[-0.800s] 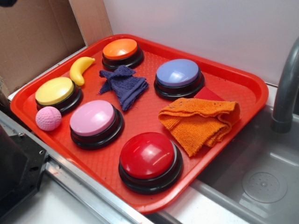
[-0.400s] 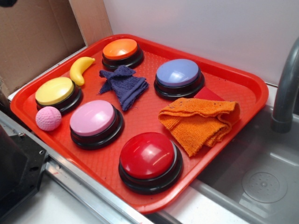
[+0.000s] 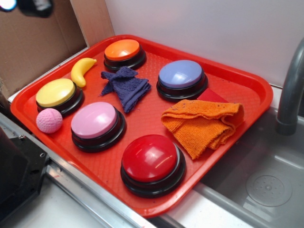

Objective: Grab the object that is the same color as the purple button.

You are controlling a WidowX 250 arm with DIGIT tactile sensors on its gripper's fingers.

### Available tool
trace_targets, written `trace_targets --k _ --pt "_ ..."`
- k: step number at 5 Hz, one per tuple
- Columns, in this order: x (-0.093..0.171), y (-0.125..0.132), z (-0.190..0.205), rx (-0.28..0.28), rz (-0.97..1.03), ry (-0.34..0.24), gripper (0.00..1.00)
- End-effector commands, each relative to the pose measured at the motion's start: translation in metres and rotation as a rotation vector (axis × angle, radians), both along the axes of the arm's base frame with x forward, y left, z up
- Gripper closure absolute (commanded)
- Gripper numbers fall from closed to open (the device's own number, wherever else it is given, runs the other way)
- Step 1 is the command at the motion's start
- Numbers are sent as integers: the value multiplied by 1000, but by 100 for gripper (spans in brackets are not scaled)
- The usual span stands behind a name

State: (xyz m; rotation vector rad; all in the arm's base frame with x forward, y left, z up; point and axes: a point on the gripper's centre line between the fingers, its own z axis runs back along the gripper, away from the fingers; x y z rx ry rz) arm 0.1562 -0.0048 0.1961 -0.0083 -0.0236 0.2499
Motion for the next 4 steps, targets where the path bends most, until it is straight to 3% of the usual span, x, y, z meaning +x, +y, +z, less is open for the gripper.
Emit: trace_targets --k 1,2,4 --pt "45 11 -63 1 252 -73 0" --pt "62 12 -95 25 285 -113 0" --pt "87 8 -148 19 260 -175 0"
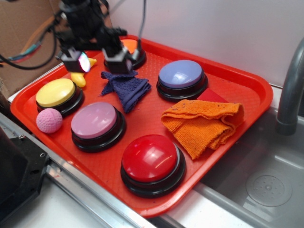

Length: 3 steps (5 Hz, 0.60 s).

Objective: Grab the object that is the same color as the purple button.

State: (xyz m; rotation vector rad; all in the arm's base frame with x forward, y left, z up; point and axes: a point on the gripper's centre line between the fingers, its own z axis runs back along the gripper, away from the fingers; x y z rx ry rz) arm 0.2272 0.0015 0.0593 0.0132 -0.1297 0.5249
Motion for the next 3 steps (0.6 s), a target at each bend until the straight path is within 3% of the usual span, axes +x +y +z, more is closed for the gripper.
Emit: trace_targets --k 1,3 --pt "22 2 -29 3 -21 -69 0" --pt "21 -5 -45 -33 -62 -73 0"
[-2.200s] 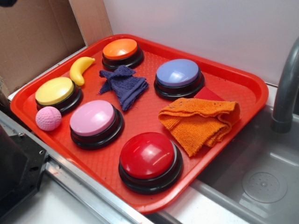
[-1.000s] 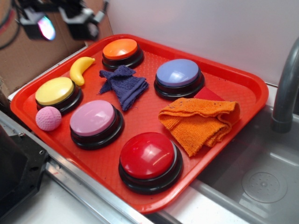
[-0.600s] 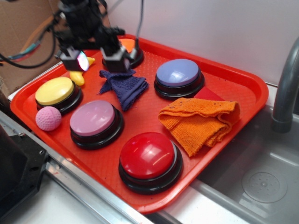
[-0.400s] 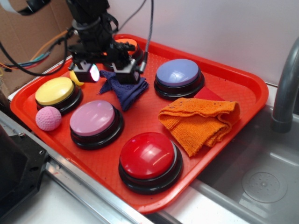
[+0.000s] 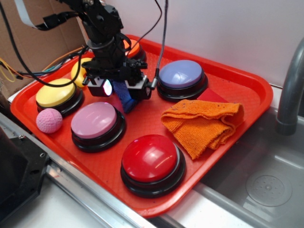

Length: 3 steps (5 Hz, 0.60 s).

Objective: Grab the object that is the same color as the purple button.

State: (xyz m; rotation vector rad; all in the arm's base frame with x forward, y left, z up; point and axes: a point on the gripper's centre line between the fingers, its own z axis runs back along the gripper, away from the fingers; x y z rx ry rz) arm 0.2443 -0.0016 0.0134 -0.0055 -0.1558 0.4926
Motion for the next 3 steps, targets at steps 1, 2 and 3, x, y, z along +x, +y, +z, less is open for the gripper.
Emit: trace_targets --k 1,2,3 --pt "2 -5 -5 -52 -41 -35 0" --pt "3 -3 -8 -55 -33 -51 100" --pt "4 -1 -5 -57 -12 -65 100"
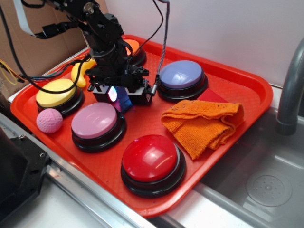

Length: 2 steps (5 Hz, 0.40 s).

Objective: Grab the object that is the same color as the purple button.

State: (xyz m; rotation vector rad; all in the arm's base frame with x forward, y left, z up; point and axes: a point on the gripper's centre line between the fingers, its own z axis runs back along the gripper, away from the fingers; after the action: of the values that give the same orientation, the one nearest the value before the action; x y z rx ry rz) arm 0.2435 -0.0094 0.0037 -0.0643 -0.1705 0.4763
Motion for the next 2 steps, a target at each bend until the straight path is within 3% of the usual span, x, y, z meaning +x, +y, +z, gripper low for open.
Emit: trace_targets --k 1,2 --pt "6 10 17 27 -26 -11 100" --pt "8 17 38 14 -63 1 100"
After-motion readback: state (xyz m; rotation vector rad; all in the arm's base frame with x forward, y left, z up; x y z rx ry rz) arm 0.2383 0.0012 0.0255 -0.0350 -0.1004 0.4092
